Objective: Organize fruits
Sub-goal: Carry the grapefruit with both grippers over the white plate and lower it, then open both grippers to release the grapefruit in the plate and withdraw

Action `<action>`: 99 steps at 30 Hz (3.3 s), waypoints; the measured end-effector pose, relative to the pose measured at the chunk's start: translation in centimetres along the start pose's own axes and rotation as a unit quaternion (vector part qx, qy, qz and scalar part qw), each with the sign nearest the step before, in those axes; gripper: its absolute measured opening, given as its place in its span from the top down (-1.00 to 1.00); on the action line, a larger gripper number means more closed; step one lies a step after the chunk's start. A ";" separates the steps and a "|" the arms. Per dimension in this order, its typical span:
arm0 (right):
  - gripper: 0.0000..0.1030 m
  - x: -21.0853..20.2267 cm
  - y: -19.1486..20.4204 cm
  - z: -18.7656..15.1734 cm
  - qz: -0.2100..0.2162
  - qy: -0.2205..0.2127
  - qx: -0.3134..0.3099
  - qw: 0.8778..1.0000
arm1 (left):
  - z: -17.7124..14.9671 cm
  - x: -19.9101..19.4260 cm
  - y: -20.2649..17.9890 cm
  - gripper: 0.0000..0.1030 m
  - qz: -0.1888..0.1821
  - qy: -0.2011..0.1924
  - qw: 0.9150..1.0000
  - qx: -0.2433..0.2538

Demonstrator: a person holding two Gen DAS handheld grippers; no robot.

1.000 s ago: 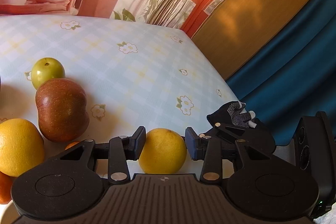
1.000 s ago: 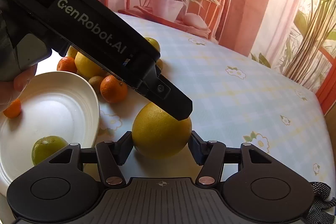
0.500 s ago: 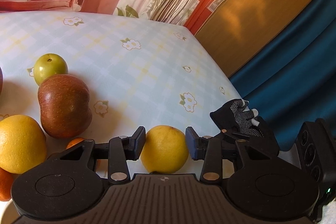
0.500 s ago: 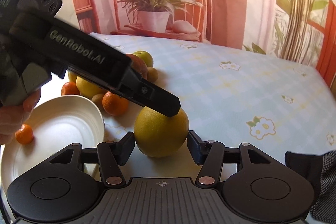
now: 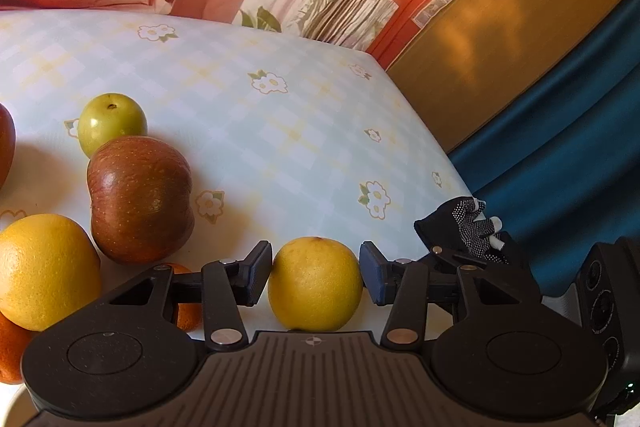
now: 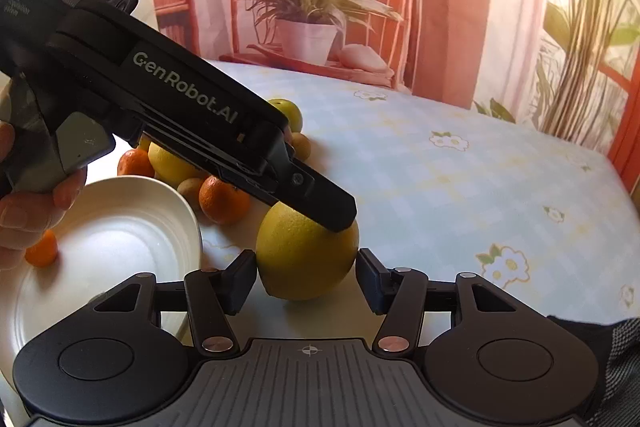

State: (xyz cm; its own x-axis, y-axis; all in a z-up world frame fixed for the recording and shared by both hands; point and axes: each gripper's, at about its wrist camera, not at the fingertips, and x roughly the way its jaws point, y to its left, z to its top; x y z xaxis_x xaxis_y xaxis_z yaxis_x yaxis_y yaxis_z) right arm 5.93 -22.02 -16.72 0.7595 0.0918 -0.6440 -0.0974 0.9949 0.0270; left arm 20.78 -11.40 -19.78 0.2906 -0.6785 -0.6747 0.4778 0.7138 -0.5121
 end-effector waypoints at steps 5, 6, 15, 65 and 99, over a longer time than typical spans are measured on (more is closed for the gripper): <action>-0.02 0.0 -0.8 -0.9 0.015 -0.012 0.039 0.999 | -0.2 -0.2 0.1 0.02 -0.004 -0.002 1.000 0.003; 0.02 0.0 -0.8 -1.0 0.020 -0.016 0.043 0.999 | -0.2 -0.2 0.1 0.02 -0.003 -0.002 1.000 0.004; 0.07 -1.3 0.6 0.1 0.022 -0.015 0.025 0.999 | -0.7 -1.9 -0.6 0.02 -0.003 -0.016 0.999 0.027; -0.01 -0.6 14.7 0.1 0.180 0.155 0.056 0.970 | -13.4 -15.3 3.9 0.02 0.046 0.011 0.997 -0.056; 0.06 -2.6 13.5 0.8 0.167 0.123 0.053 0.977 | -12.2 -18.7 2.9 0.02 0.102 -0.054 0.993 -0.004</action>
State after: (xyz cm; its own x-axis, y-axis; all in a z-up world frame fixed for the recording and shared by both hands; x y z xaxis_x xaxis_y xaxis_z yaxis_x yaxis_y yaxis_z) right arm 3.18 -8.75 -14.05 0.5187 0.4115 -0.7494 -0.2368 0.9114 0.3366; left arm 6.60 5.48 -15.13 0.4690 -0.5334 -0.7039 0.3923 0.8399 -0.3751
